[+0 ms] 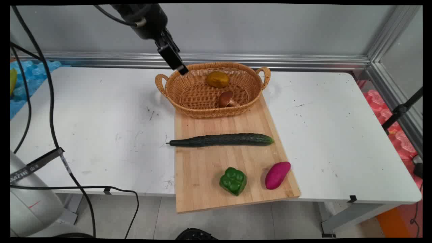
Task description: Pick up the potato from the vegetable basket
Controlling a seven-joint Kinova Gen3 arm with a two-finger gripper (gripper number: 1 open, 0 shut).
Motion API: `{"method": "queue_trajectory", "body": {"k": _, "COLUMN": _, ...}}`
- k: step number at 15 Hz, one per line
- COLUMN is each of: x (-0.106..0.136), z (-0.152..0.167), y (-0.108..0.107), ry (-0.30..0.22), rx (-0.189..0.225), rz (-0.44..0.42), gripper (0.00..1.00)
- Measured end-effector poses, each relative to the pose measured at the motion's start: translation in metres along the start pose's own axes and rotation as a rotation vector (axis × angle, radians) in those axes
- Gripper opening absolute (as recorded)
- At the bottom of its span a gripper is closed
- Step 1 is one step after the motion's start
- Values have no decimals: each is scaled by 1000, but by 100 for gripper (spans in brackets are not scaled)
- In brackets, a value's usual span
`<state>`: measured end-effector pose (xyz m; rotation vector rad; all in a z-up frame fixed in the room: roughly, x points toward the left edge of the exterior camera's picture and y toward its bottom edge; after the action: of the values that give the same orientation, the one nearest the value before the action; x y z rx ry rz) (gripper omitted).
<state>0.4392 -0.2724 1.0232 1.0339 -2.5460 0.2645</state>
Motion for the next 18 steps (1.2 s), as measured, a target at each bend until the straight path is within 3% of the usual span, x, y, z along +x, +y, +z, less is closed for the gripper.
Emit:
{"method": "queue_trajectory", "body": {"k": 4, "x": -3, "z": 5, "y": -26, "ry": 10, "rx": 61, "rz": -14, "gripper": 100}}
{"method": "queue_trajectory", "body": {"k": 10, "x": 11, "z": 55, "y": -62, "ry": 17, "rx": 124, "rz": -15, "gripper": 100}}
{"method": "queue_trajectory", "body": {"k": 18, "x": 43, "z": 148, "y": -91, "ry": 33, "rx": 114, "rz": 92, "gripper": 100}}
